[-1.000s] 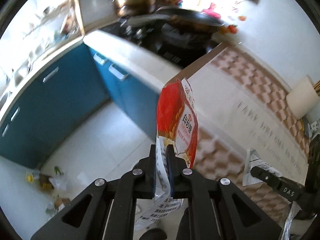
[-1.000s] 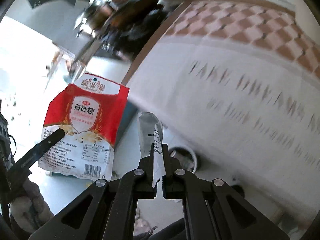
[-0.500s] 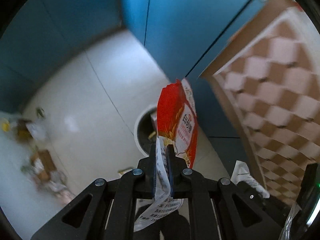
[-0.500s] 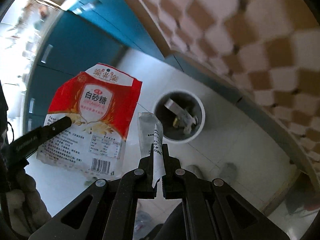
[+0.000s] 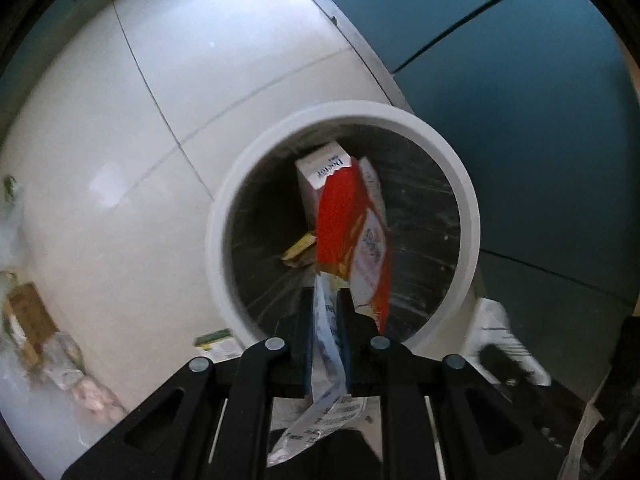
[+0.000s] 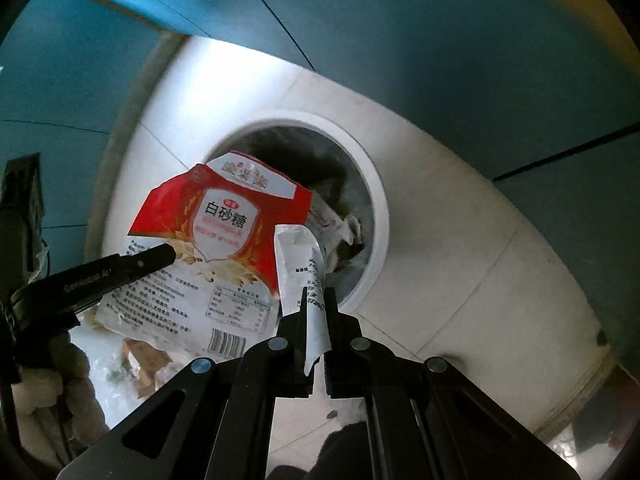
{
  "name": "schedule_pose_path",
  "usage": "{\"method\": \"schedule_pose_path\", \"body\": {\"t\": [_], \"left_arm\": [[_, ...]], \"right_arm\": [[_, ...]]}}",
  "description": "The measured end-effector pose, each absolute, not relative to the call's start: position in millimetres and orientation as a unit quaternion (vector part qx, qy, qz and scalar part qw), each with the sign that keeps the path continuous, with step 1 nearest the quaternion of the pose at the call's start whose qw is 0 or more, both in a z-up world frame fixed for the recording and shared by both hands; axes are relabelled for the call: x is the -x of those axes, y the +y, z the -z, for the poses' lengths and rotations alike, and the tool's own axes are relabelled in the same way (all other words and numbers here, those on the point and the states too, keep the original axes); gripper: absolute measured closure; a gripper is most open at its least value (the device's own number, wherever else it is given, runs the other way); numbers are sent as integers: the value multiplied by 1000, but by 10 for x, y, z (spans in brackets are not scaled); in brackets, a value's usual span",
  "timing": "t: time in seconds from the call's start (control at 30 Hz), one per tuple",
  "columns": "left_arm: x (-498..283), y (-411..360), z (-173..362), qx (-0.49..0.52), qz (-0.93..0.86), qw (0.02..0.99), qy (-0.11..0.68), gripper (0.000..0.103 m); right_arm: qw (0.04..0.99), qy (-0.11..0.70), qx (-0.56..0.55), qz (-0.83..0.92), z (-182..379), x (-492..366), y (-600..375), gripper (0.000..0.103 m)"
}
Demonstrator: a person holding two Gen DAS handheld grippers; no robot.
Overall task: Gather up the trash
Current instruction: 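Carry sugar bag and paper strip to the bin and open both tools, then raise both tools away from the bin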
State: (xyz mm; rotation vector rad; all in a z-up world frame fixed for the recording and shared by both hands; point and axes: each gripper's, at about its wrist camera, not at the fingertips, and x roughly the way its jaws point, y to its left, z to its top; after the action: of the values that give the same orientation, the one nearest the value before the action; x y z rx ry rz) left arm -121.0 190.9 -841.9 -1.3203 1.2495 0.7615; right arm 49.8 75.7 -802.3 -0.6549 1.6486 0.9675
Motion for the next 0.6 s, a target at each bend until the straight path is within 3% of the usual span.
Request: {"method": "schedule_pose_path", "body": {"t": [0.07, 0.1, 0.17, 0.2, 0.27, 0.5, 0.57, 0.6], "left_arm": [[1197, 1938, 8459, 562, -320, 551, 527, 90], [1197, 1949, 8459, 558, -323, 551, 530, 82], [1209, 1950, 8404, 545, -336, 556, 530, 42], [1240, 1997, 8398, 542, -341, 560, 525, 14], [1277, 1978, 8323, 540, -349, 566, 517, 9], [1555, 1851, 7722, 462, -417, 567, 540, 4], [1619, 1763, 7471, 446, -434, 566, 540, 4], [1650, 1698, 7288, 438, -444, 566, 539, 4]], "right_arm": [[523, 701, 272, -400, 8242, -528, 815, 98], [518, 706, 272, -399, 8326, -527, 846, 98], [508, 712, 276, -398, 8460, -494, 930, 92], [504, 714, 278, -399, 8510, -476, 970, 89], [500, 714, 285, -400, 8595, -445, 1040, 62], [522, 688, 301, -405, 8357, -381, 1103, 30], [539, 663, 322, -407, 8139, -359, 1057, 12], [546, 651, 333, -409, 7996, -338, 1022, 8]]}}
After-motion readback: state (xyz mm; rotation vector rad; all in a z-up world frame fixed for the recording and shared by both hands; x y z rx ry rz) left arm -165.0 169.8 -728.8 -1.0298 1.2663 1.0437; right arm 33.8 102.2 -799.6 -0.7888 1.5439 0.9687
